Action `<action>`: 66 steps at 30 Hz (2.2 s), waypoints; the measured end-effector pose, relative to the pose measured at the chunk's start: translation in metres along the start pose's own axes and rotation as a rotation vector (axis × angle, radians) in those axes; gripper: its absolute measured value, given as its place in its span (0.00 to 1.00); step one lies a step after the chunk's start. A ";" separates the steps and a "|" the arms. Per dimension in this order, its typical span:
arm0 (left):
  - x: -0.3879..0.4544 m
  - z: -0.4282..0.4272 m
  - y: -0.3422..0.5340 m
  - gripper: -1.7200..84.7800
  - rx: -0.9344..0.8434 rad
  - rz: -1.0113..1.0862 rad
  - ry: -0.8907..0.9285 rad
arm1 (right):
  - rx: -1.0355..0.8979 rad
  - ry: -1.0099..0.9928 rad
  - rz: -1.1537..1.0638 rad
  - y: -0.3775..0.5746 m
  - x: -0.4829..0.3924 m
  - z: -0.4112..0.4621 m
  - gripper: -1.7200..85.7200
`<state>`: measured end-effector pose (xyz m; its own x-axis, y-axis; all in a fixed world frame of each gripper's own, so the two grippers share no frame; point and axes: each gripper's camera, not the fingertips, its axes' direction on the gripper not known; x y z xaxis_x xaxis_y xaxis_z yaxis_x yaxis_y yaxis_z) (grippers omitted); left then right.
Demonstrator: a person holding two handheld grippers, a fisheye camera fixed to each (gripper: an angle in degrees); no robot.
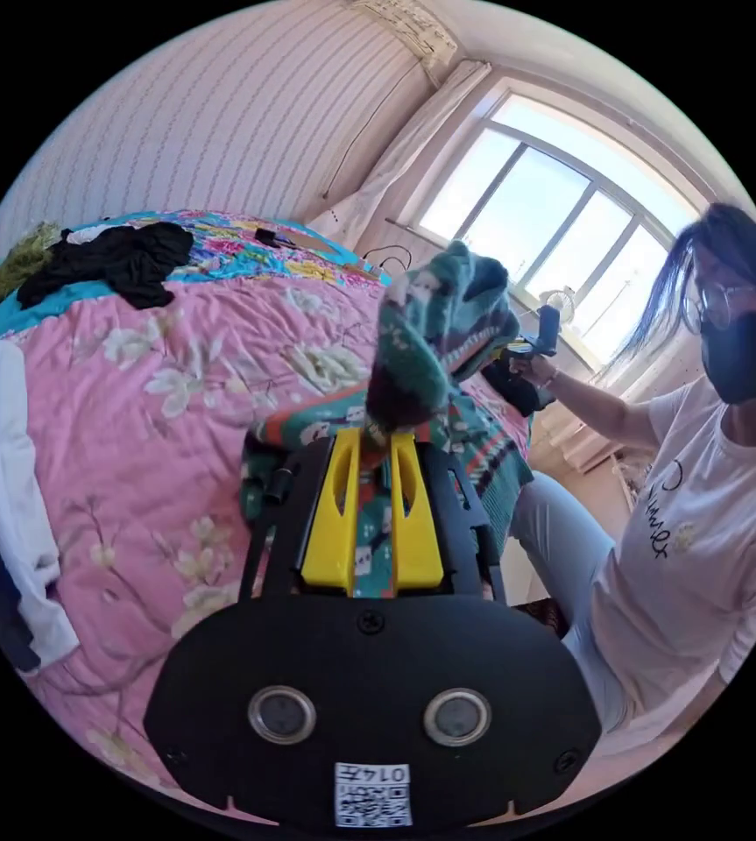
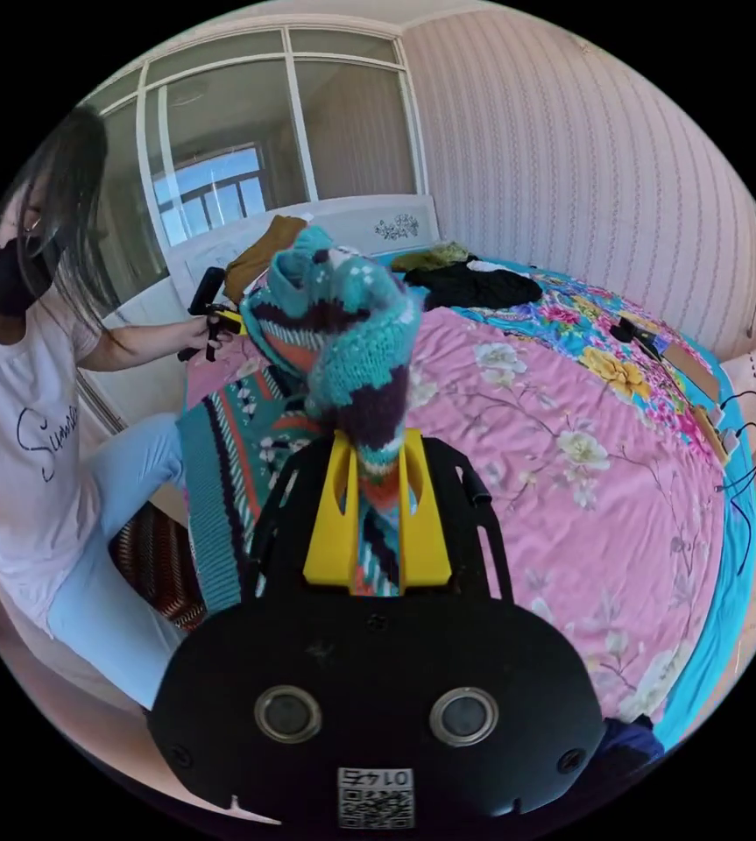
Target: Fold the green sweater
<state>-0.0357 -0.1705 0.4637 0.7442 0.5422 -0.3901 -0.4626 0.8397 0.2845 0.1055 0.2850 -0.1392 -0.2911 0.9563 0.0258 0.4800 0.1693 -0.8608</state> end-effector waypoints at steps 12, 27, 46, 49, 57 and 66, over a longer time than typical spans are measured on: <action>0.122 -0.100 0.133 0.02 0.058 -0.145 -0.226 | -0.078 0.011 0.413 0.154 -0.103 -0.062 0.05; 0.161 -0.035 0.130 0.17 0.128 -0.557 -0.302 | 0.146 0.088 0.910 0.183 -0.112 -0.042 0.21; 0.156 -0.047 0.129 0.01 0.091 -0.717 -0.154 | -0.023 -0.070 0.922 0.144 -0.120 -0.014 0.11; 0.189 -0.076 0.126 0.01 0.053 -0.592 -0.241 | -0.076 -0.048 0.846 0.128 -0.141 -0.017 0.11; 0.229 -0.075 0.134 0.02 0.053 -0.562 -0.289 | -0.127 0.065 0.882 0.120 -0.185 0.021 0.11; 0.353 -0.079 0.120 0.01 -0.044 -0.193 -0.480 | -0.165 0.335 0.696 0.051 -0.253 0.014 0.03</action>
<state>0.1336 0.1236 0.2914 0.9505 0.3101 0.0171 -0.3069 0.9292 0.2062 0.1922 0.0481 -0.1965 0.3734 0.8720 -0.3166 0.5847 -0.4862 -0.6494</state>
